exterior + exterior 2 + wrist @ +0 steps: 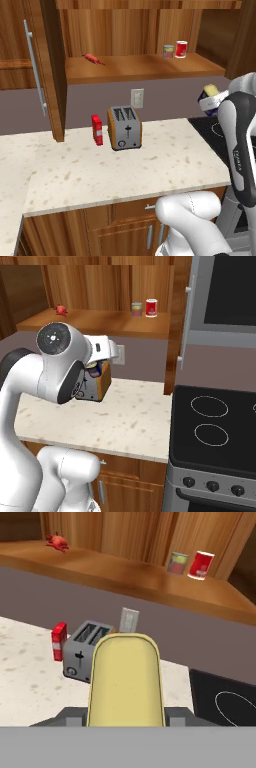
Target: Pick the cans from the counter and place them in their designated side in the cabinet.
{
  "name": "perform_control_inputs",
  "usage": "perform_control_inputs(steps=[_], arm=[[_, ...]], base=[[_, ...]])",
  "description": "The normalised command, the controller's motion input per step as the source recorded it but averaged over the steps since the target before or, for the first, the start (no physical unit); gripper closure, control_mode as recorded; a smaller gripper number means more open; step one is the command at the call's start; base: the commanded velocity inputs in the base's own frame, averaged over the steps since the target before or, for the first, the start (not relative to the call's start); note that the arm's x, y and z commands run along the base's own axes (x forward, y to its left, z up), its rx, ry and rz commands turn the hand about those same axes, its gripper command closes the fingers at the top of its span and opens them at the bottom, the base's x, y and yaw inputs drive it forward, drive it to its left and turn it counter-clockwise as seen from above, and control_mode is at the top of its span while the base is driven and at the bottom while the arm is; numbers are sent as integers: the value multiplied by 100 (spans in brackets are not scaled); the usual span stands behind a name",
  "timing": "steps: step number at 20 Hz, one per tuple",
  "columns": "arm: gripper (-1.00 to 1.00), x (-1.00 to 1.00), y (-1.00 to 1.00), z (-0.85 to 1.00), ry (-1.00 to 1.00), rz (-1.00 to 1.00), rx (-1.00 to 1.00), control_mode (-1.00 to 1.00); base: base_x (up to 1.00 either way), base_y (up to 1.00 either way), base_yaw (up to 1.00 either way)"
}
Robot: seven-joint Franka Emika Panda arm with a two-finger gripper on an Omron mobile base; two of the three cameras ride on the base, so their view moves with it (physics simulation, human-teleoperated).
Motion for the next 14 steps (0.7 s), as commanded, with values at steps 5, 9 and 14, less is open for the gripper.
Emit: perform_control_inputs(steps=[5,9,14], arm=[[100,0,0,12,-7,0,0,-100],[100,0,0,15,-6,0,0,-100],[100,0,0,16,-6,0,0,-100]], base=[[0,0,0],[0,0,0],[0,0,0]])
